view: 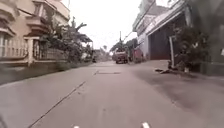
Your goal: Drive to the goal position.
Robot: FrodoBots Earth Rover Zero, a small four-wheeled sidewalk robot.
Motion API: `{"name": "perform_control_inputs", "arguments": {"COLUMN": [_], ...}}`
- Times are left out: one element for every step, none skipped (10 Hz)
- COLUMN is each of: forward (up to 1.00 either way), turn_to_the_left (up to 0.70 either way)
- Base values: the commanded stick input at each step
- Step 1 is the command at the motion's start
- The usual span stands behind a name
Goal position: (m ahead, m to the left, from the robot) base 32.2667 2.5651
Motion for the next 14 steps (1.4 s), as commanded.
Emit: {"name": "perform_control_inputs", "arguments": {"forward": [0.85, 0.85, 0.85, 0.85, 0.85, 0.85, 0.85, 0.85, 0.85, 0.85, 0.85, 0.85, 0.85, 0.85], "turn_to_the_left": [0.01, 0.01, 0.01, 0.01, 0.01, 0.01, 0.01, 0.01, 0.01, 0.01, 0.01, 0.01, 0.01, 0.01]}}
